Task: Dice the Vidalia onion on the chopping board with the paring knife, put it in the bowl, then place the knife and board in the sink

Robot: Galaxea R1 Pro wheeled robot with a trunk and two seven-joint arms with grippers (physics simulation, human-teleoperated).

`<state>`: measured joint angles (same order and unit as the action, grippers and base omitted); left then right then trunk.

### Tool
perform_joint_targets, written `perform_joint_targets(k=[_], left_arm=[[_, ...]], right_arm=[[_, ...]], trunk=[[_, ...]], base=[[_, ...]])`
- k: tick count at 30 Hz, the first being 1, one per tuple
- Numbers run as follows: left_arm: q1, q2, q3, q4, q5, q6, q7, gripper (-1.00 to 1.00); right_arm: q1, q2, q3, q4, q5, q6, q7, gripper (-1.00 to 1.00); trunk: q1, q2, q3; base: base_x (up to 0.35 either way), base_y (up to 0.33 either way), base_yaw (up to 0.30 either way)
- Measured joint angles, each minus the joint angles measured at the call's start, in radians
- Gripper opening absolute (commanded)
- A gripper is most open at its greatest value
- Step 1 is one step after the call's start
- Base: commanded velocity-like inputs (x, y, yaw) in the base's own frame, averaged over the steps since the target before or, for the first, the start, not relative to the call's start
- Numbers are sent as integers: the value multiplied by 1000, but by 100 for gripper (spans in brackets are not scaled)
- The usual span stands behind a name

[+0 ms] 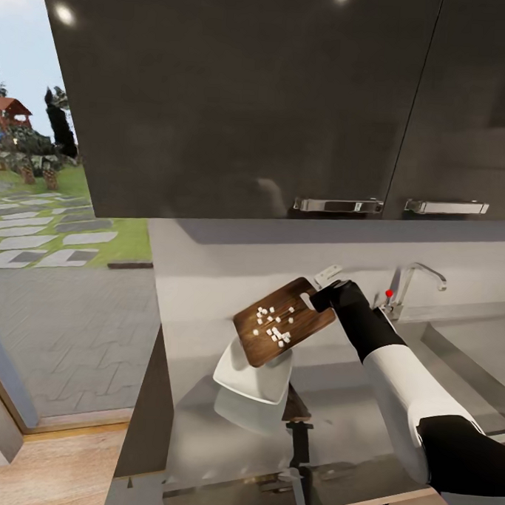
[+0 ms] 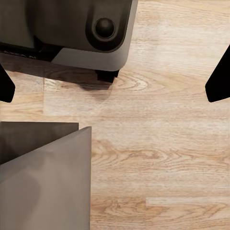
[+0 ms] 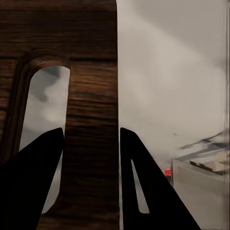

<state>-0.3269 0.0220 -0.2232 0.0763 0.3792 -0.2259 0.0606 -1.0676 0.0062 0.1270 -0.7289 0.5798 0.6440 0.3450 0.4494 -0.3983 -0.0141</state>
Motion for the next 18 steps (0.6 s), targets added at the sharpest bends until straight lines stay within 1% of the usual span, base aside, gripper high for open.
perform_joint_targets(k=[3,5,9,18], left_arm=[[0,0,0,0,0,0,0,100],[0,0,0,0,0,0,0,100],[0,0,0,0,0,0,0,100],[0,0,0,0,0,0,0,100]], right_arm=[[0,2,-1,0,38,0,0,-100],[-1,3,-2,0,49,0,0,-100],[0,2,-2,0,56,0,0,-100],[-1,3,-2,0,57,0,0,-100]], trunk=[[0,0,0],[0,0,0],[0,0,0],[0,0,0]], base=[[0,0,0],[0,0,0],[0,0,0],[0,0,0]])
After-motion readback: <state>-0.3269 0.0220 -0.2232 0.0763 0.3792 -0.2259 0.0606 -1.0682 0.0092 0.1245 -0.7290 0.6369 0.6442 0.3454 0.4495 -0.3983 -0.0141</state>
